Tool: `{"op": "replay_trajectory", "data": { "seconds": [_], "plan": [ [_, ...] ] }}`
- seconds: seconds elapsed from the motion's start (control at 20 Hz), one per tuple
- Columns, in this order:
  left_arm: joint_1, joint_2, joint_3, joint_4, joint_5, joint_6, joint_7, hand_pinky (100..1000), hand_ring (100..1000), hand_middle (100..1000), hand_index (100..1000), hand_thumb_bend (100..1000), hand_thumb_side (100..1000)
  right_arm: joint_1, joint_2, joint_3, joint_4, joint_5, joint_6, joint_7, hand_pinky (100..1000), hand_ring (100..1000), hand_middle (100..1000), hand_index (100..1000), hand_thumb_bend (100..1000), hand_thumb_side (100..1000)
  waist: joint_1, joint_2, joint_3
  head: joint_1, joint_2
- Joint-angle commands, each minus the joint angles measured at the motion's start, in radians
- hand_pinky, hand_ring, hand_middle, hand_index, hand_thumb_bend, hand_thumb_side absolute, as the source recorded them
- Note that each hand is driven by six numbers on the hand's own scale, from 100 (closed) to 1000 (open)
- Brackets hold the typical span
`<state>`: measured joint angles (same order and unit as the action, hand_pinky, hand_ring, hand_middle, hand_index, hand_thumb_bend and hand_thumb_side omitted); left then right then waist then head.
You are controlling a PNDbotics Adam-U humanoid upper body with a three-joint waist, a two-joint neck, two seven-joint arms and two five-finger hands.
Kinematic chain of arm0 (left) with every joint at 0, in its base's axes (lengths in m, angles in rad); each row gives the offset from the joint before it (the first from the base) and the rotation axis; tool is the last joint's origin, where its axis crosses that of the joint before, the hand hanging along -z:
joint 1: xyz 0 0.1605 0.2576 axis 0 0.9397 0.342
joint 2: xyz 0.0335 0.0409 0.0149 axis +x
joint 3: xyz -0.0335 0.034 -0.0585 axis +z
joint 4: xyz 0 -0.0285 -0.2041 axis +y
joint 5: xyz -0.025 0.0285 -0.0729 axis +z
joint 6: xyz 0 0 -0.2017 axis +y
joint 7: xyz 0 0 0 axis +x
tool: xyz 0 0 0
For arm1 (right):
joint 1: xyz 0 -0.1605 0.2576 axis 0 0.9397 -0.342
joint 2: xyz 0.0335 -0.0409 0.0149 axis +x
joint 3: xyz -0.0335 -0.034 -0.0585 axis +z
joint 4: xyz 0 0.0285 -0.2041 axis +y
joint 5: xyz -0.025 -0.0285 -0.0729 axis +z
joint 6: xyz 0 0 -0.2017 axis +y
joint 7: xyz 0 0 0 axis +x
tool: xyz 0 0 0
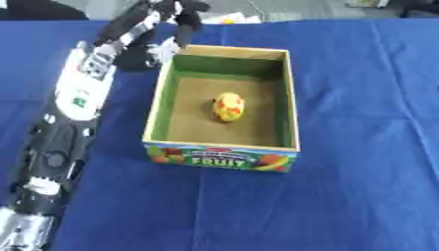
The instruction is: Pick up objects on the table and place them in the box.
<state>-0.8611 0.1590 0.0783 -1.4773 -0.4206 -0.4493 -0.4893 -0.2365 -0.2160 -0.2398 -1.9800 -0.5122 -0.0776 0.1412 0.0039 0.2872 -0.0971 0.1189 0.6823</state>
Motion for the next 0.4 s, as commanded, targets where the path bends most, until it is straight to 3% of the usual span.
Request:
{"op": "replay_trajectory", "data": {
  "seconds": [0.05,0.3,0.4],
  "plan": [
    [0.012,0.041,0.036,-0.132,0.136,0.134,0.0,610,613,590,889,100,1000,-0.002,-0.027,-0.01,-0.02,0.0,-0.004,-0.009,559,767,515,860,100,1000,-0.003,-0.027,0.007,-0.017,0.0],
    [0.083,0.076,0.097,-0.262,0.26,0.34,-0.036,617,599,583,882,100,1000,-0.001,-0.03,-0.013,-0.02,-0.006,-0.007,-0.018,559,766,515,858,100,1000,-0.007,-0.034,0.027,-0.041,-0.004],
    [0.118,0.098,0.132,-0.311,0.312,0.4,-0.031,592,545,556,867,100,1000,0.0,-0.033,-0.016,-0.02,-0.008,-0.008,-0.023,563,767,515,858,100,1000,-0.009,-0.036,0.035,-0.052,-0.002]
  ]
}}
